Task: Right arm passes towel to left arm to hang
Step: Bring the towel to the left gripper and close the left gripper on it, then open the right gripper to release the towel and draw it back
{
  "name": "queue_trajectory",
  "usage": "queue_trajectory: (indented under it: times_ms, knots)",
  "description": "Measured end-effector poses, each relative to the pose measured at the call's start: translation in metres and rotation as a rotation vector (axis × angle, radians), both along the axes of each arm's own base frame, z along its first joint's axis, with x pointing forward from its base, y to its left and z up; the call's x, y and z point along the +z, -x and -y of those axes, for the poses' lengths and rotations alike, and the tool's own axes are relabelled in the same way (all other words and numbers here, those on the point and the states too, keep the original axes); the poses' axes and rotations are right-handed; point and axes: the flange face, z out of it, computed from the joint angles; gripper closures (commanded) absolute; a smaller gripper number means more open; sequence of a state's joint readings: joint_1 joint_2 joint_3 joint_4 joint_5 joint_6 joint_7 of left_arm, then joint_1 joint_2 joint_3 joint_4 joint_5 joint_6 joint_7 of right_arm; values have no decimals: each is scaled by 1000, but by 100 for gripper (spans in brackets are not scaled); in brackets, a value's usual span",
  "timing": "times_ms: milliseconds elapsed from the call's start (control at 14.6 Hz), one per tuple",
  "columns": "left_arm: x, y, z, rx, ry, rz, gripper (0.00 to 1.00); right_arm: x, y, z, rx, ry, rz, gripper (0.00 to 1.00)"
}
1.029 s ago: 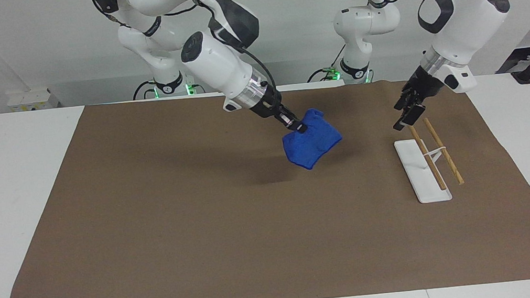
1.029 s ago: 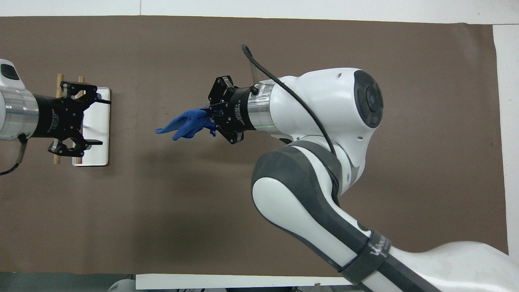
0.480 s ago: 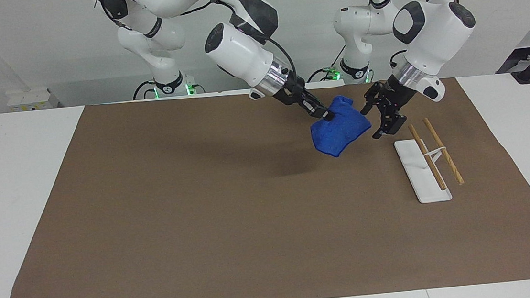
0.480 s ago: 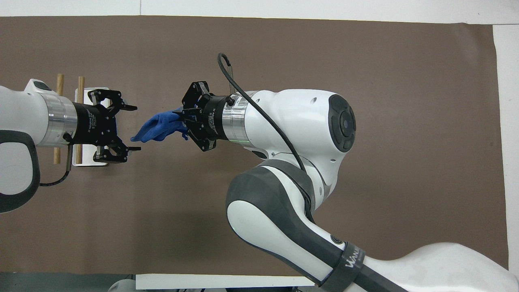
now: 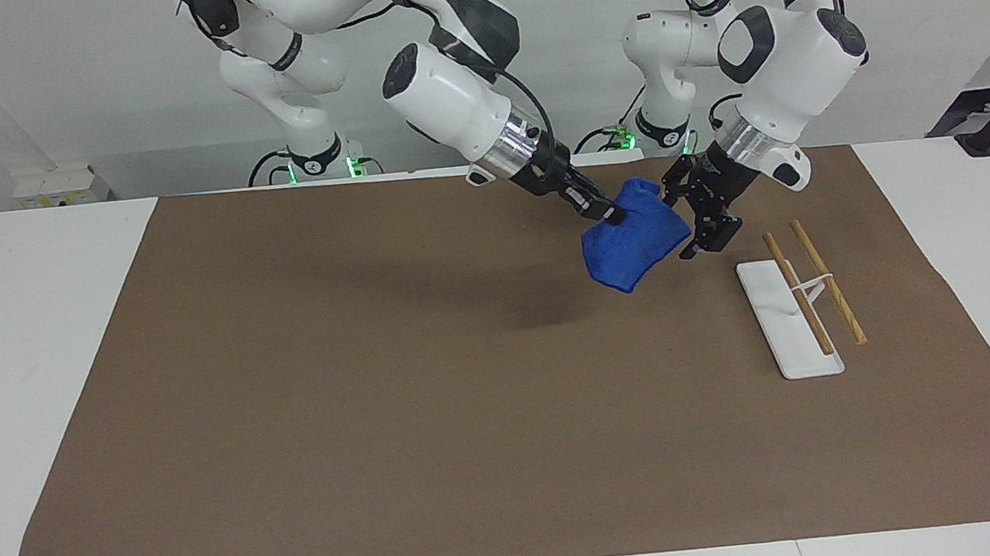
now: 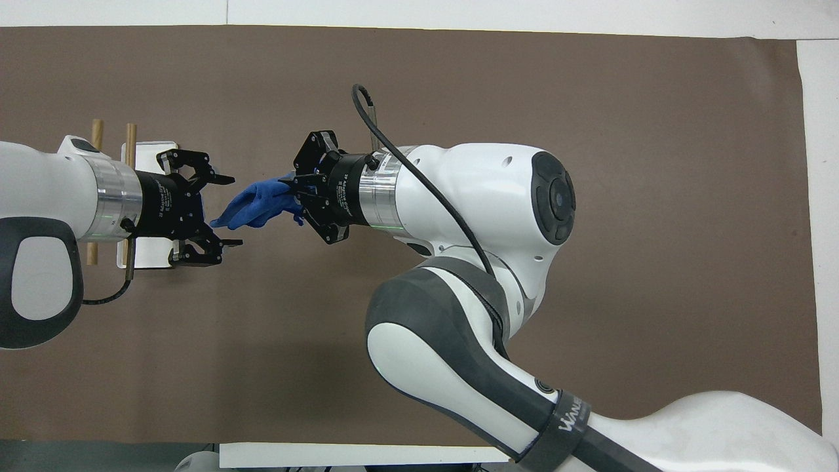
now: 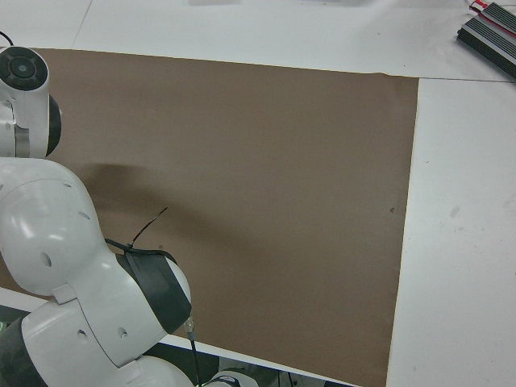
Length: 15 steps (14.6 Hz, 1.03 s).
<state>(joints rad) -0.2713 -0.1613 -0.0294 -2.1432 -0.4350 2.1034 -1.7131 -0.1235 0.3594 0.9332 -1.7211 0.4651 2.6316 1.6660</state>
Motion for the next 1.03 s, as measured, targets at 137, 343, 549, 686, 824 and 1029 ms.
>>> queue_trajectory:
  times_ms: [137, 343, 549, 686, 824, 1029]
  knots:
    - [-3, 0, 1, 11, 0, 10, 66, 0, 0, 0, 0, -1, 0, 100]
    - [-17, 2, 2, 26, -5, 24, 95, 1, -1, 0, -1, -3, 1, 100]
    - [-21, 4, 5, 25, -7, 27, 100, 1, -1, 0, -1, -3, 1, 100]
    - [-21, 5, 6, 24, -6, 29, 100, 1, -1, 0, -1, -3, 1, 100]
    - [-21, 5, 6, 25, -6, 29, 100, 1, -1, 0, -1, -3, 1, 100]
    - [-20, 4, 5, 27, -5, 34, 100, 1, -1, 0, -1, -3, 1, 97]
